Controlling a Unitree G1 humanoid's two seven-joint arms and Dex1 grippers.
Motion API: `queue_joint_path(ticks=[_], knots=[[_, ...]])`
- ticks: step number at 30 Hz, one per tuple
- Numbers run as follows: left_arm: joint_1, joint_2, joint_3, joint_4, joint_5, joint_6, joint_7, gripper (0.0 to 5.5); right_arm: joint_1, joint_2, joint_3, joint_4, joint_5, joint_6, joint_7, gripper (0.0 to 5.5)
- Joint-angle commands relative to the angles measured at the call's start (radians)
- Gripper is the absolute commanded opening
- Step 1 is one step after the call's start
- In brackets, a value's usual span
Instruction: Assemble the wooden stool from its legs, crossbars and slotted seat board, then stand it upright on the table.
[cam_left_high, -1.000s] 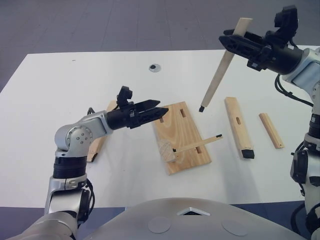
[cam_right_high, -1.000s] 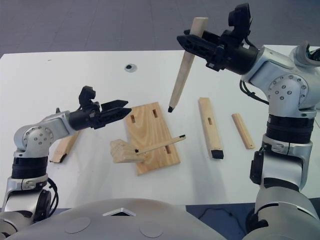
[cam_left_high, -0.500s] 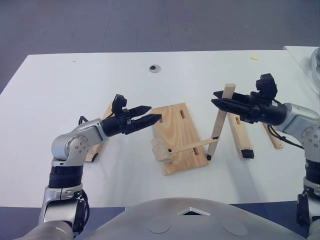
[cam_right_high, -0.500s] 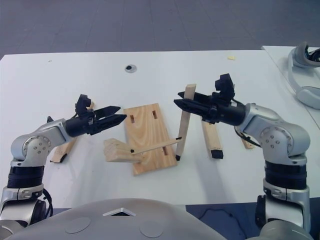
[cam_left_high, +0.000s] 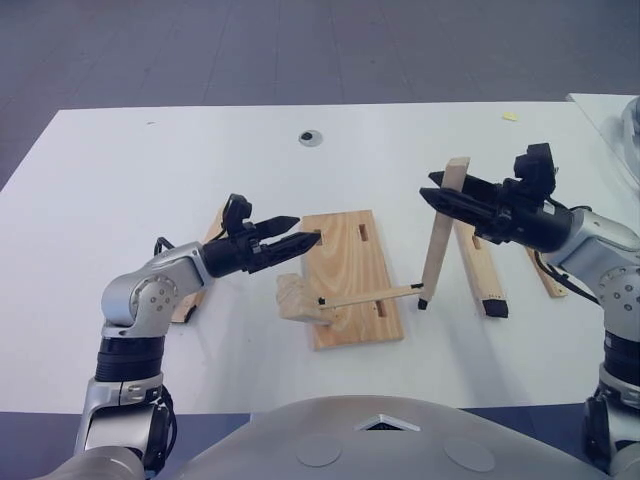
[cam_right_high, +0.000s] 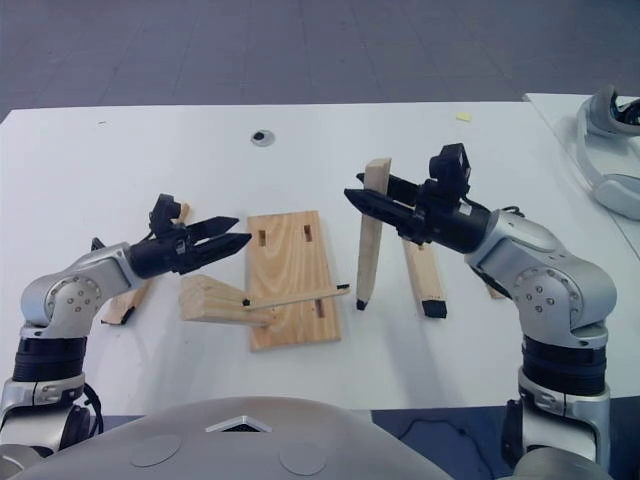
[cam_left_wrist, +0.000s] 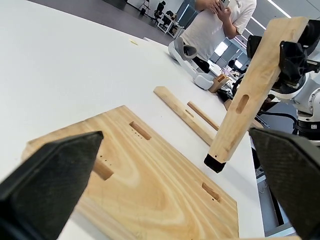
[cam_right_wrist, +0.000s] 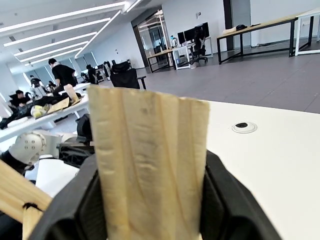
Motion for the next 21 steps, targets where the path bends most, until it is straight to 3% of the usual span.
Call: queue_joint_path(ticks=[1,9,14,17,21], knots=[[0.029,0.015,-0.004,-0.021,0.024,-0.025,0.003,5.4,-0.002,-0.014,0.013,0.08,-0.101,-0.166,0.141,2.07],[0.008,0.026,-0.026,0.012,0.051,-0.049,-0.017,5.4,-0.044,0.1,0.119,-0.006,-0.143,-0.292,0.161,2.07],[-0.045,0.008,-0.04,0.025,0.087,-0.095,-0.017,5.4,-0.204,0.188,0.071,0.1,-0.131,-0.328,0.069,2.07],[-0.13,-0.03,-0.058,0.043,0.199,-0.248,0.043,5.4,-0.354,0.276,0.036,0.176,-0.151,-0.39,-0.059,2.07],[-0.171,-0.068,-0.133,0.05,0.392,-0.456,0.122,5.4,-0.395,0.398,0.058,0.16,-0.123,-0.395,-0.171,2.07]])
